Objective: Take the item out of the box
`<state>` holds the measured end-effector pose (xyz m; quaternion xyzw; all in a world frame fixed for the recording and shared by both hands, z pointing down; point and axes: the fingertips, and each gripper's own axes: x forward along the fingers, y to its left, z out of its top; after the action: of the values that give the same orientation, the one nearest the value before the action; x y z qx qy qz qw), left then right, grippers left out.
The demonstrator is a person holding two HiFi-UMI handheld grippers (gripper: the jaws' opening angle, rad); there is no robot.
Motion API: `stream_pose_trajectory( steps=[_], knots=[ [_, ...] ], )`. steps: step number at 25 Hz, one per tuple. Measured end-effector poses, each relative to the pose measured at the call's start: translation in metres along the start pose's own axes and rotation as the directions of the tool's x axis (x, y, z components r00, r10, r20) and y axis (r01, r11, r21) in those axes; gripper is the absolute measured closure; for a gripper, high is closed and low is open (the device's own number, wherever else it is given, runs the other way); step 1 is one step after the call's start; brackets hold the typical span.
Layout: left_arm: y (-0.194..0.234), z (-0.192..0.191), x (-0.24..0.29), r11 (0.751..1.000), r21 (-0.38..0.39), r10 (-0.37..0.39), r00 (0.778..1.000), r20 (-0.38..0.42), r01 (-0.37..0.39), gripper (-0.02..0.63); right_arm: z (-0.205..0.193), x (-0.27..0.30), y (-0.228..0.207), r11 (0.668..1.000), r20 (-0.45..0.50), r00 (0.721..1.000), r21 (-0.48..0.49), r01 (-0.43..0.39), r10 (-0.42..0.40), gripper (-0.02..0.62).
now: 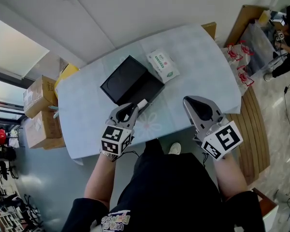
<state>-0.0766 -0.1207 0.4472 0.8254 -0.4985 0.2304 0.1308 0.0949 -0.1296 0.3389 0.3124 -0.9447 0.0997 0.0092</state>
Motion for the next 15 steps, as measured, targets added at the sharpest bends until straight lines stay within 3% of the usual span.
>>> stream_pose_trajectory(
  steps=[8, 15],
  knots=[
    [0.023, -0.039, 0.029, 0.994, 0.083, -0.051, 0.984, -0.17, 0.066, 0.5, -0.003, 0.025, -0.003, 0.999, -0.019, 0.999, 0.012, 0.03, -0.03, 0.586],
    [0.031, -0.084, 0.052, 0.976, 0.133, -0.117, 0.929, -0.352, 0.173, 0.472, -0.016, 0.043, -0.014, 0.997, -0.053, 0.997, 0.049, 0.066, -0.064, 0.586]
  ],
)
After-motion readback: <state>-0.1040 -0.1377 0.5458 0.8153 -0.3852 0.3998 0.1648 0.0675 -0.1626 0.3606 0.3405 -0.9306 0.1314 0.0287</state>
